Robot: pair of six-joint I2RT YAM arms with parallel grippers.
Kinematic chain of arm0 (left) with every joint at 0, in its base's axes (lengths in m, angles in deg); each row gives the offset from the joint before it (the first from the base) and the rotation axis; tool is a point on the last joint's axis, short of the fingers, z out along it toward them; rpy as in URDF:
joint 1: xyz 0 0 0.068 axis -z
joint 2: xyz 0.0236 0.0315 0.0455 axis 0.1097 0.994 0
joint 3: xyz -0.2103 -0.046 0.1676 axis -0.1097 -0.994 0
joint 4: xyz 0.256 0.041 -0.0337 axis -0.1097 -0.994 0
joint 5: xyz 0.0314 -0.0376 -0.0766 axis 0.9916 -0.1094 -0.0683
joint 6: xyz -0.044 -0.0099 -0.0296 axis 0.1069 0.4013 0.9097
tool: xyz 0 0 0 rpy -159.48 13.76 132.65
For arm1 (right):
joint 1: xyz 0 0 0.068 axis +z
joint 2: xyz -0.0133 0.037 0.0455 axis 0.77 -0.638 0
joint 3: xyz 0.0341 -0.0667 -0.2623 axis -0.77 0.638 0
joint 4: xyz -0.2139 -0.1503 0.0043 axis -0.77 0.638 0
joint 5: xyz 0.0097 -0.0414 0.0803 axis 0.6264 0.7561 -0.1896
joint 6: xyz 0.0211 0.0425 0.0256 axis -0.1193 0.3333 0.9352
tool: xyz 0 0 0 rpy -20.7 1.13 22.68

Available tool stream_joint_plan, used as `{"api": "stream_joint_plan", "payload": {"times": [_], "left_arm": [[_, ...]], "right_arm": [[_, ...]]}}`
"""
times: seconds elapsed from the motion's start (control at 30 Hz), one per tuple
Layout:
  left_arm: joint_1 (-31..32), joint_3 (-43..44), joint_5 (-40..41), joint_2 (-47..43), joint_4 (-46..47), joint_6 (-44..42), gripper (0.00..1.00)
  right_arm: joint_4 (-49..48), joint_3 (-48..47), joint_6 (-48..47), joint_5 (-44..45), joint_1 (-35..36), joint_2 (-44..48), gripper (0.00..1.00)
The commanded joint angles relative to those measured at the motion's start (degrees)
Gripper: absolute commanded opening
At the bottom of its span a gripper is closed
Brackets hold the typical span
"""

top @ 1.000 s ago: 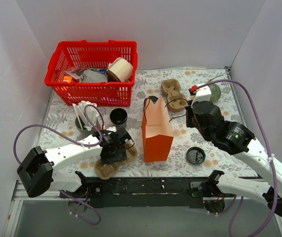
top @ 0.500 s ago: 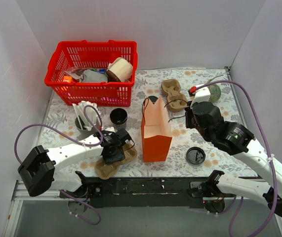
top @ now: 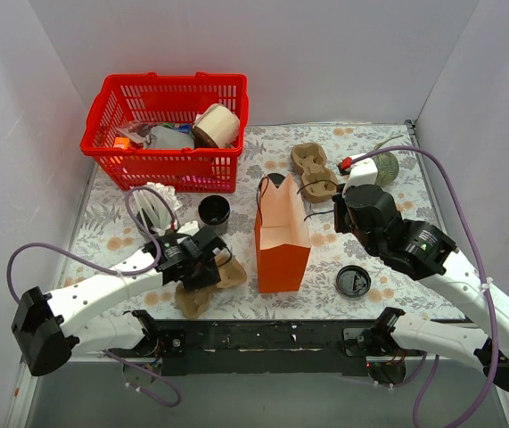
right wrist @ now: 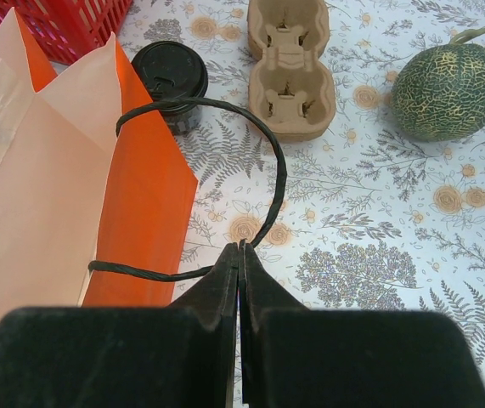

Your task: Pack the takeout coffee

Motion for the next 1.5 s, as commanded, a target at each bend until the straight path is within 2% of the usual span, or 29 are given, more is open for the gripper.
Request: {"api": "stream_joint_plan", "payload": {"times": [0.0,0.23,0.4,0.47,0.6,0.63,0.7,0.73,0.8,0.87,0.93,0.97,1.03,1.1,1.27,1.47], "left_arm": [[0.1,6.5,0.9,-5.9,-1.0,-3.0,0.40],[0.1,14.5,1.5,-11.6,2.1,-8.4,0.40],[0.1,27.3,12.2,-12.9,3.4,-10.6,0.38],[0.1,31.1,12.8,-13.4,8.2,-16.5,0.38],[0.1,39.0,6.2,-11.2,16.3,-28.7,0.36],[0.1,41.8,1.9,-10.1,17.7,-31.5,0.36],[0.1,45.3,-2.0,-6.5,20.3,-38.7,0.35],[0.1,48.6,-8.2,-5.2,20.9,-41.6,0.35],[0.1,52.2,-13.5,-1.3,22.0,-49.5,0.35],[0.1,55.3,-23.4,0.7,23.6,-55.8,0.28],[0.1,55.2,-27.9,2.0,25.1,-64.1,0.29],[0.1,53.3,-33.8,2.0,26.1,-67.7,0.30],[0.1,50.7,-38.9,1.2,28.0,-76.3,0.31],[0.0,49.4,-43.2,1.1,28.8,-80.2,0.31],[0.1,52.0,-48.1,2.4,23.8,-88.3,0.29],[0.1,53.8,-49.7,3.3,17.0,-93.0,0.25]], "right_arm": [[-0.8,-1.2,-0.8,1.0,0.0,0.1,0.01],[-1.0,-1.7,-0.9,1.0,-0.1,0.1,0.01],[-1.4,-3.6,-1.5,0.2,-0.1,-1.5,0.01],[-1.7,-6.0,-4.3,-0.6,-0.2,-3.6,0.01],[-2.9,-10.0,-12.2,-1.4,-0.9,-7.6,0.01],[-4.0,-10.3,-14.3,-2.4,-1.3,-8.3,0.01],[-7.4,-10.6,-22.7,-8.8,-2.5,-8.9,0.01],[-8.1,-10.8,-26.0,-12.1,-3.0,-9.3,0.01],[-8.4,-11.5,-34.8,-21.5,-4.1,-10.0,0.01],[-7.9,-12.1,-40.1,-30.5,-5.0,-10.6,0.01],[-5.4,-14.0,-46.8,-37.5,-6.4,-11.3,0.01],[-4.3,-15.0,-48.4,-42.7,-7.7,-11.6,0.01],[-2.5,-17.9,-51.5,-46.6,-9.0,-12.2,0.01],[-1.2,-20.0,-53.3,-50.3,-10.4,-12.6,0.01],[8.8,-29.5,-59.6,-58.7,-15.1,-16.1,0.01],[10.5,-29.3,-62.5,-63.5,-20.2,-16.6,0.01]]}}
